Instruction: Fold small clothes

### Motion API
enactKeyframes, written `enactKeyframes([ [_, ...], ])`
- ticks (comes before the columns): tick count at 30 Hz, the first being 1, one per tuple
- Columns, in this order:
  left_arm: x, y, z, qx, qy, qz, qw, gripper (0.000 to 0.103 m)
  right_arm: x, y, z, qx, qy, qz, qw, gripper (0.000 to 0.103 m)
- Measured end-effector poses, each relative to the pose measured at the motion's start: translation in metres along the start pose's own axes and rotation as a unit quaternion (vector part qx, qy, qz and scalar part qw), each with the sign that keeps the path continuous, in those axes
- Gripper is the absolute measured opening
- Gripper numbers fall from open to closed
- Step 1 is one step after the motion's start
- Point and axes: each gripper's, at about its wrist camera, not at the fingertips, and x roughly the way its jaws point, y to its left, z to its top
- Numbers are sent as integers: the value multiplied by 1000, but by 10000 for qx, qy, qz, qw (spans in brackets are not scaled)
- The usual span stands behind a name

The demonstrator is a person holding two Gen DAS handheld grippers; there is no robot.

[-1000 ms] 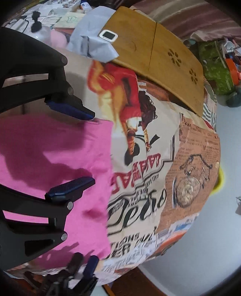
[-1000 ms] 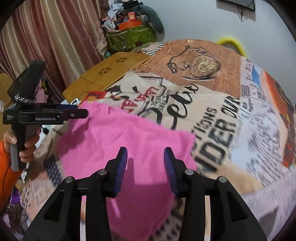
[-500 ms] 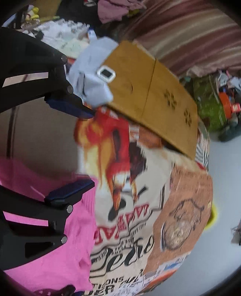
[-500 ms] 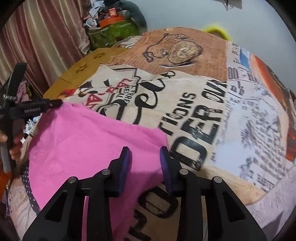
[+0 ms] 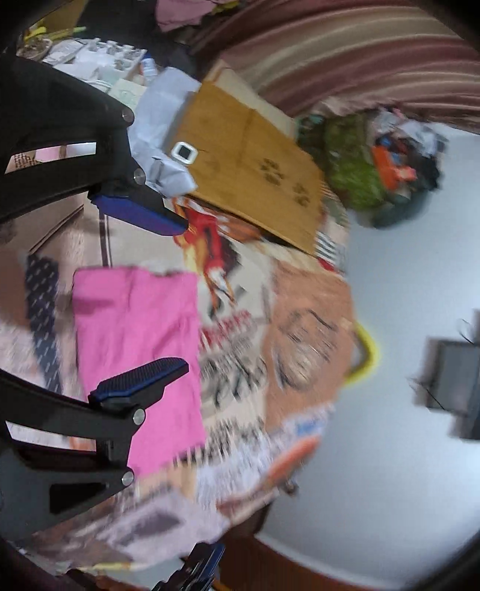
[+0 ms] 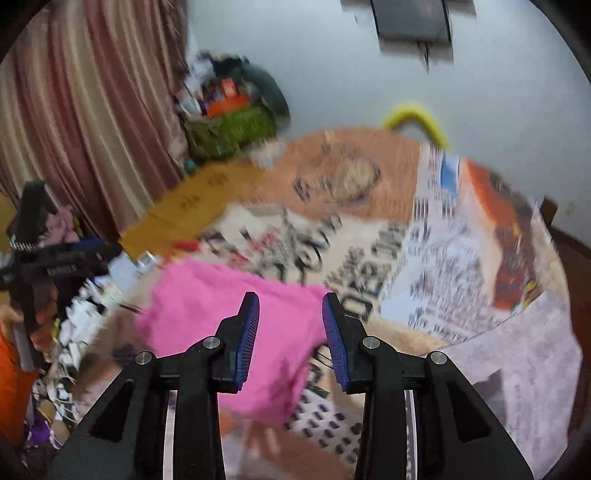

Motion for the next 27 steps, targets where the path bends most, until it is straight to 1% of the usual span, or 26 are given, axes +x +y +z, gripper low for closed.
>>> enactKeyframes([
  [4, -68, -17, -1, 42, -634, -319, 9975, 68, -57, 31, 11, -173, -710, 219, 9971, 32],
  [7, -114, -28, -7, 60, -1038, -531, 9932, 68, -89, 51, 10, -304, -1134, 318, 9926, 32],
  [10, -157, -41, -19, 142, -1460, -572, 9875, 68, -117, 67, 2, -421, -1505, 387, 9869, 32],
  [13, -192, -51, -35, 169, -1825, -642, 9810, 68, -139, 79, -9, -460, -1795, 442, 9817, 32],
  [17, -228, -62, -56, 196, -2223, -621, 9728, 68, -163, 93, -26, -466, -2126, 484, 9748, 33],
  [19, -244, -67, -67, 200, -2419, -577, 9684, 69, -172, 98, -33, -467, -2268, 467, 9717, 38],
  [21, -254, -70, -75, 217, -2548, -575, 9651, 73, -181, 102, -40, -424, -2401, 424, 9689, 47],
  [22, -258, -72, -79, 234, -2602, -551, 9637, 76, -183, 103, -43, -428, -2447, 388, 9679, 49],
  [23, -260, -73, -83, 241, -2648, -544, 9625, 84, -184, 105, -44, -462, -2466, 332, 9675, 52],
  [24, -262, -74, -86, 235, -2673, -550, 9617, 90, -185, 105, -45, -488, -2471, 270, 9674, 55],
  [25, -263, -75, -89, 218, -2677, -549, 9617, 91, -186, 106, -46, -515, -2487, 185, 9670, 57],
  [26, -263, -74, -90, 203, -2666, -538, 9621, 93, -187, 106, -46, -513, -2507, 133, 9666, 61],
  [27, -263, -74, -92, 194, -2643, -512, 9629, 95, -188, 105, -47, -493, -2522, 99, 9664, 68],
])
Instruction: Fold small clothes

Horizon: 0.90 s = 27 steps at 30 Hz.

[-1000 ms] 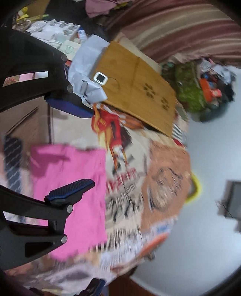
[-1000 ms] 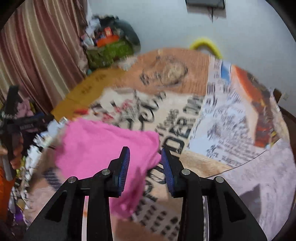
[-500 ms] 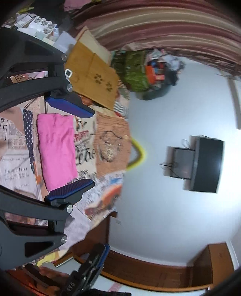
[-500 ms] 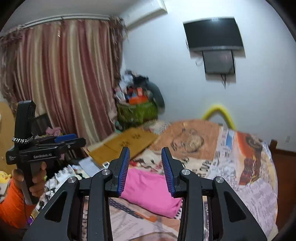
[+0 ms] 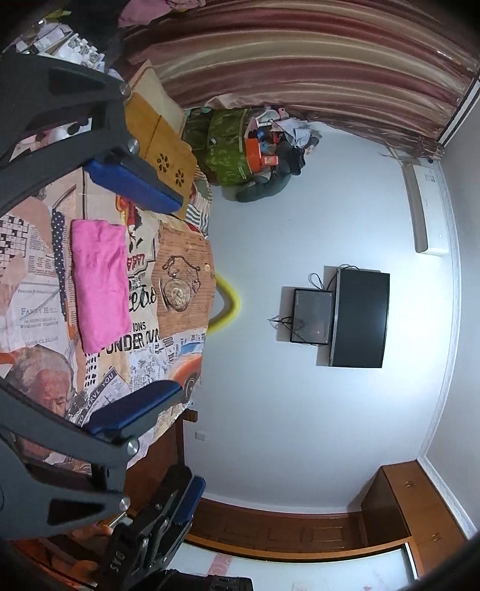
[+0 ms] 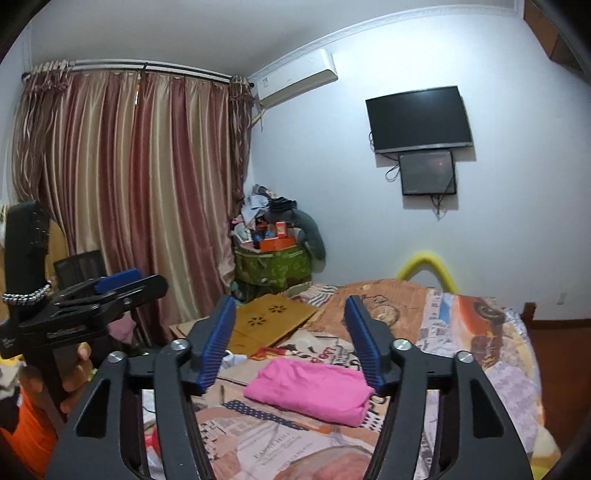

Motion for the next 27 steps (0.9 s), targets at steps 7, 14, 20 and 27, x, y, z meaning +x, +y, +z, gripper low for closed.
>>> enactKeyframes([
  [7, -5, -1, -6, -7, -1, 66, 10000, 103, -5, -2, 0, 108, -53, -275, 9996, 100],
  [14, -4, -1, -6, -5, -22, 83, 10000, 103, -9, 2, -3, 94, -39, -298, 9995, 102],
  [20, -6, -3, -5, -1, -44, 83, 10000, 103, -13, 1, -4, 76, -55, -326, 9994, 102],
  [27, -9, -4, -5, 50, -74, 28, 10000, 103, -14, 3, -4, 31, -48, -392, 9992, 102],
])
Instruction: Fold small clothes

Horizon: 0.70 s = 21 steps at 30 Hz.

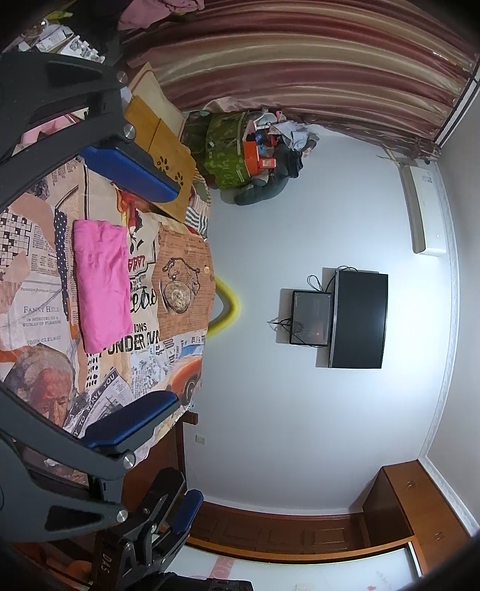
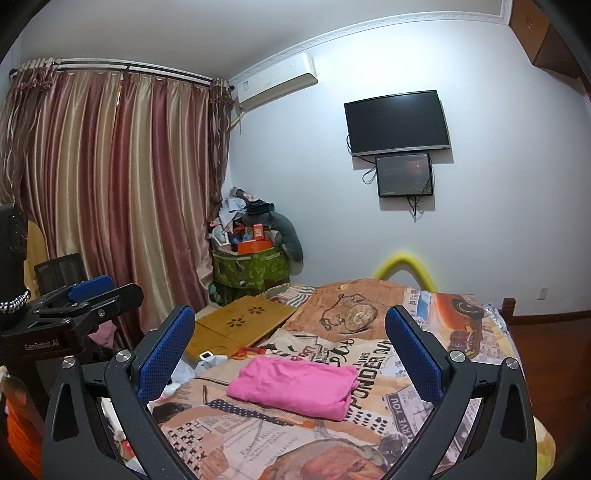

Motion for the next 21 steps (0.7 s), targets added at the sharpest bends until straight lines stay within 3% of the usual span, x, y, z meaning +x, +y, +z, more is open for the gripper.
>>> enactKeyframes([
  [21, 1, 4, 0, -28, 34, -74, 10000, 103, -3, 1, 1, -18, 1, -43, 10000, 102],
])
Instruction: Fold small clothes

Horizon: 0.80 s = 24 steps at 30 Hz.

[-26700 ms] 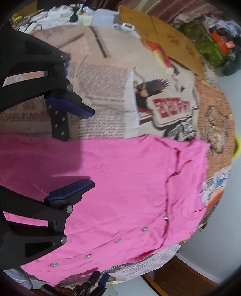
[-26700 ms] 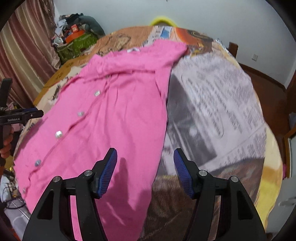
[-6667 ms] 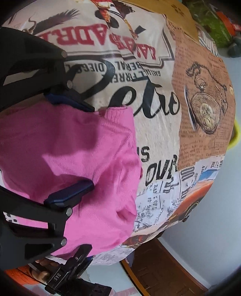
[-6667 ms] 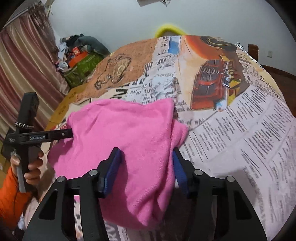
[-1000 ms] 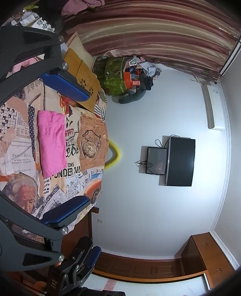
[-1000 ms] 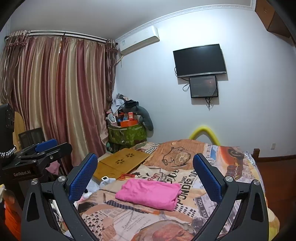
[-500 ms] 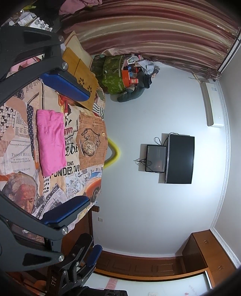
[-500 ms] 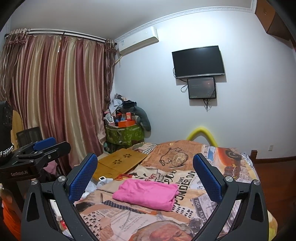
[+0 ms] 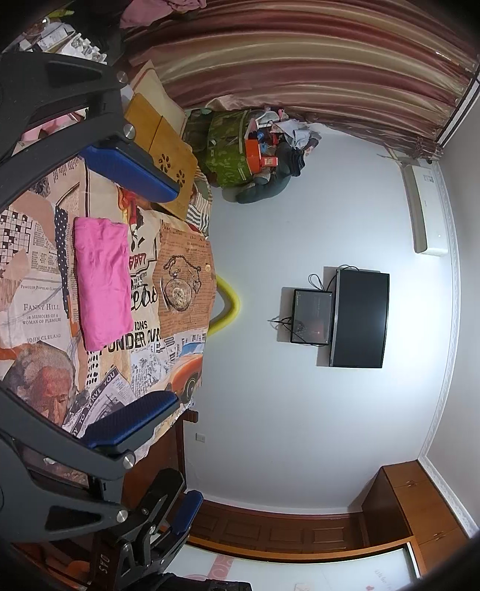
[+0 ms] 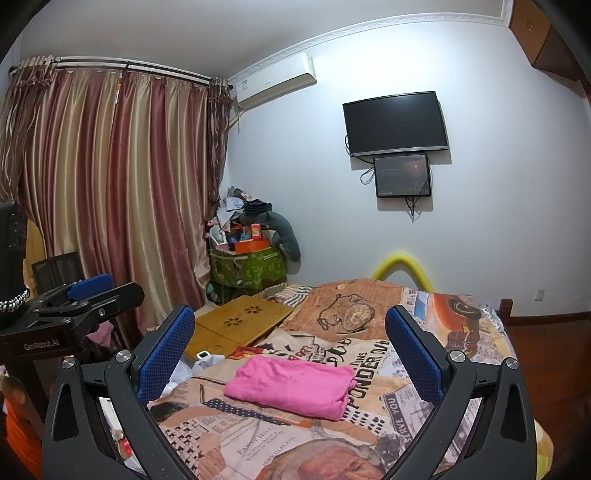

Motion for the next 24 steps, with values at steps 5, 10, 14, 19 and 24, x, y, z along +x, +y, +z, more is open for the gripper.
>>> enactKeyframes([
  [5, 2, 1, -1, 0, 29, -68, 10000, 103, -1, -1, 1, 9, -7, 4, 10000, 102],
  [10, 4, 0, 0, 8, 29, -78, 10000, 103, -1, -1, 1, 9, -5, 5, 10000, 102],
  [14, 3, 3, 0, -19, 22, -155, 9999, 103, -1, -1, 1, 9, -4, 6, 10000, 102],
  [19, 3, 5, 1, -73, -7, -146, 9999, 103, -1, -1, 2, 14, 21, 1, 10000, 102],
  [24, 5, 6, 1, -123, 37, -178, 9998, 103, -2, 0, 3, 14, 17, 2, 10000, 102],
])
